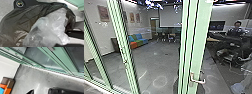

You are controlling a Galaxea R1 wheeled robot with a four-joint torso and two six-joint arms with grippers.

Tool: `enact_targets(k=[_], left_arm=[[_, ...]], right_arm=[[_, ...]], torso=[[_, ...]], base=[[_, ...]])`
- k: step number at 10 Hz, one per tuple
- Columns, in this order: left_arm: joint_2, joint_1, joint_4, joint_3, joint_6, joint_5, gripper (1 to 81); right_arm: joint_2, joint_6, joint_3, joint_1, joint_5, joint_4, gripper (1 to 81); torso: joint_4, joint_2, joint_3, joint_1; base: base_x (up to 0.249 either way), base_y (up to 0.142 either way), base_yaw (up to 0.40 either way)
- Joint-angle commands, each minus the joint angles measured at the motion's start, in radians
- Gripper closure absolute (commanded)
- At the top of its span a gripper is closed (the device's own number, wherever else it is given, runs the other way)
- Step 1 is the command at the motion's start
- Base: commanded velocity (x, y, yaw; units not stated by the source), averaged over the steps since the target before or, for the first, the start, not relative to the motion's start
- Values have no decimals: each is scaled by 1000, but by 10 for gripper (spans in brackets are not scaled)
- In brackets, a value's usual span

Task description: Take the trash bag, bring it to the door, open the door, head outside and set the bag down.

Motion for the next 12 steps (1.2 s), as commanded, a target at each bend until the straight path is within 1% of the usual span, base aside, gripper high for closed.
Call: enact_targets(k=[1, 2, 3, 6, 9, 12], left_arm=[[-5, -48, -10, 5, -4, 74, 811], [-7, -48, -10, 5, -5, 74, 811], [-8, -48, -10, 5, -7, 74, 811], [-7, -49, -8, 5, -7, 74, 811], [-1, -48, -10, -6, -8, 74, 811], [-1, -48, -10, -7, -8, 74, 811]], right_arm=[[-22, 146, -59, 236, -162, 42, 10], [-2, 195, -74, 273, -184, 31, 10], [22, 221, -100, 296, -204, 25, 10], [97, 272, -197, 328, -230, 25, 10], [187, 314, -287, 357, -234, 25, 10], [257, 418, -352, 389, -234, 25, 10]], torso=[[0, 0, 0, 0], [0, 0, 0, 0], [0, 0, 0, 0], [0, 0, -1, 0], [0, 0, -1, 0], [0, 1, -1, 1]], base=[[0, 0, 0], [0, 0, 0], [0, 0, 0], [0, 0, 0], [0, 0, 0], [0, 0, 0]])
